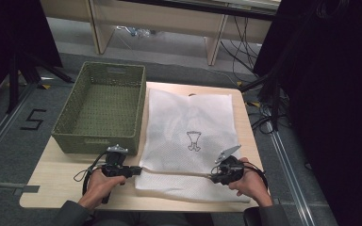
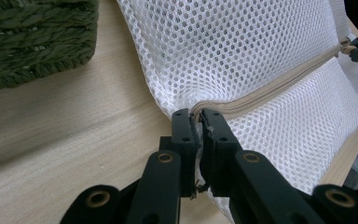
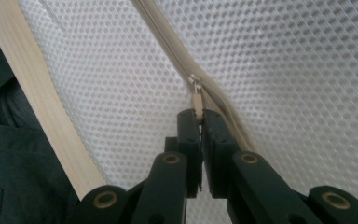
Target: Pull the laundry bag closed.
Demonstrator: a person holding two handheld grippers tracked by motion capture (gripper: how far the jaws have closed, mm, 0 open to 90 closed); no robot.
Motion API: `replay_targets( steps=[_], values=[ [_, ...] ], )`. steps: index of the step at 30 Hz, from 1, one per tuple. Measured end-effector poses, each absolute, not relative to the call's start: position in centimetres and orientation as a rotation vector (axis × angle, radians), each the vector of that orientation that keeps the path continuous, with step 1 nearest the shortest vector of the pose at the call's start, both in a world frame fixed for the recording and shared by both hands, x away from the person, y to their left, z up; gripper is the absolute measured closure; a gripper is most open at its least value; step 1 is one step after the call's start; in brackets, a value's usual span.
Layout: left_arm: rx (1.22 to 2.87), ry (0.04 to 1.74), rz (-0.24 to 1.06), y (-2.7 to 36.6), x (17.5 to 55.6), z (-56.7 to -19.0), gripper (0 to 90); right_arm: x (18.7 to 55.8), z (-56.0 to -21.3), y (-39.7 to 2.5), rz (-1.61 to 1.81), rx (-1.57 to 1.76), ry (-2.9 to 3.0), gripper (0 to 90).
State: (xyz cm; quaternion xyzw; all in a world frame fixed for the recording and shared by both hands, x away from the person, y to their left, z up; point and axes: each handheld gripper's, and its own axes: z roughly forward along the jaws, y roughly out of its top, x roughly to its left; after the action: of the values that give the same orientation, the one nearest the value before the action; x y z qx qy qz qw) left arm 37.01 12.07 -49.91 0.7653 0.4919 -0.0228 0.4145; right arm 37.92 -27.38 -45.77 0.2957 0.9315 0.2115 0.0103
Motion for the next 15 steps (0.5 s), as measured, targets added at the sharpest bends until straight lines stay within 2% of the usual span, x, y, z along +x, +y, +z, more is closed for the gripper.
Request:
replay_targets(
  steps=[12,13,15],
  values=[
    [1.924,1.235,-0.055,12.1,37.0,-49.9,83.7,37.6,-45.8,-29.5,0.610,1.003,2.867,87.1],
    [1.934,1.234,-0.043,12.1,37.0,-49.9,83.7,37.5,-45.8,-29.7,0.618,1.004,2.869,90.0],
    [1.933,1.245,-0.027,12.5,37.1,-49.9,83.8,37.5,-45.8,-30.3,0.510,1.025,2.823,90.0]
  ],
)
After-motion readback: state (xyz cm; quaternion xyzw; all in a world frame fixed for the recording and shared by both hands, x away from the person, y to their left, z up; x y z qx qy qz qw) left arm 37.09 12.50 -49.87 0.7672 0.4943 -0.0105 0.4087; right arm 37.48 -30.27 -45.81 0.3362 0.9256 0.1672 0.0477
